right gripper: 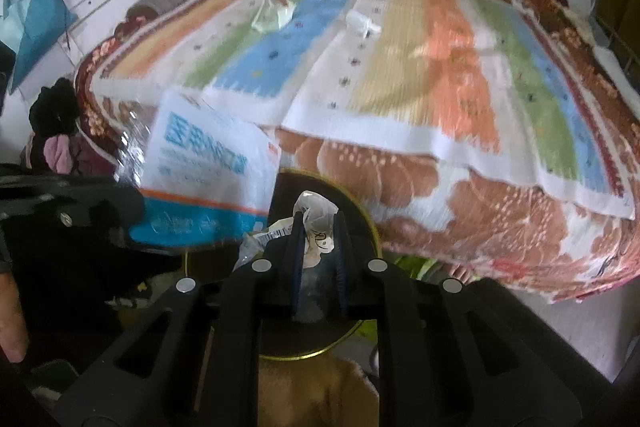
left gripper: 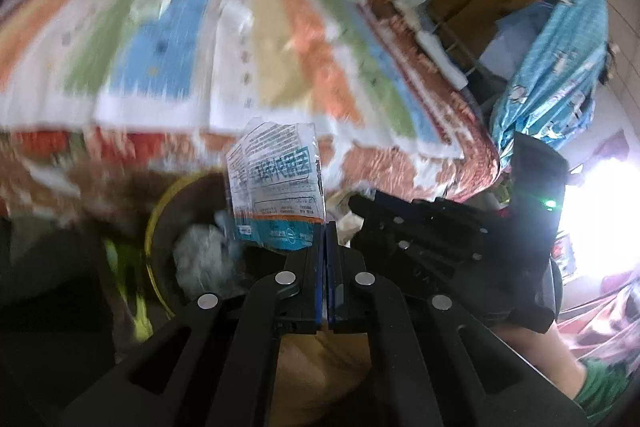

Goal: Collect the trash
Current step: 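Carry the mask packet in the left tool while the right tool carries the wrapper over the bin, then open the right tool to drop the wrapper while the left tool releases the mask packet into the bin, then move both open tools from the bin back toward the last items on the sheet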

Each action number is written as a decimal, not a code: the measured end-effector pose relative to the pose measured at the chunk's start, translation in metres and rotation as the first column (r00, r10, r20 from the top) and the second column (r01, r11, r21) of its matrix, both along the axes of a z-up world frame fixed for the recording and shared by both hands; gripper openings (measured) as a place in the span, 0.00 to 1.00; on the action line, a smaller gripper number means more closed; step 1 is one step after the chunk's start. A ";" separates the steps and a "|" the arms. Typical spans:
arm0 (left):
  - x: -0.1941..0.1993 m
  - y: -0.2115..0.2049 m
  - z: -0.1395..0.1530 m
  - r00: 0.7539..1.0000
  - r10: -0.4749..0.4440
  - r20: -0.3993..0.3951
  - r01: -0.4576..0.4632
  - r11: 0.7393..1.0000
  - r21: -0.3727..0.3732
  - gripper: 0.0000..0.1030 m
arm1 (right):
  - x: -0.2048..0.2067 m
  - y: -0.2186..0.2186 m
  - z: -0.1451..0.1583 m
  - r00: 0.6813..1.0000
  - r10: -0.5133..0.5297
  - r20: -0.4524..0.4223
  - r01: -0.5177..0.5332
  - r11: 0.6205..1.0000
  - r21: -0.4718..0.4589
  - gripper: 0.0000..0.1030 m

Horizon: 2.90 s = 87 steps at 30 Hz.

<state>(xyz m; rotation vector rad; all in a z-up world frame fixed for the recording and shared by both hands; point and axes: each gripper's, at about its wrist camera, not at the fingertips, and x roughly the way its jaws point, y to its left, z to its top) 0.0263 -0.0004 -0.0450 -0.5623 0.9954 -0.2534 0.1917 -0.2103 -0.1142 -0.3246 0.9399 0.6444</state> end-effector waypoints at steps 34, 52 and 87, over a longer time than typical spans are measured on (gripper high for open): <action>0.037 0.032 -0.031 0.963 0.139 -0.229 -0.134 0.990 0.037 0.30 | 0.043 0.026 -0.055 0.980 -0.069 -0.186 0.051 0.994 -0.100 0.47; 0.074 0.075 0.004 0.962 0.222 -0.156 -0.206 0.972 0.113 0.43 | 0.064 0.044 0.004 0.999 0.024 -0.044 -0.027 0.998 -0.058 0.54; 0.202 0.152 -0.005 0.923 0.384 0.009 -0.355 0.843 0.404 0.94 | 0.190 0.086 0.011 0.987 0.039 0.158 -0.038 0.999 -0.008 0.91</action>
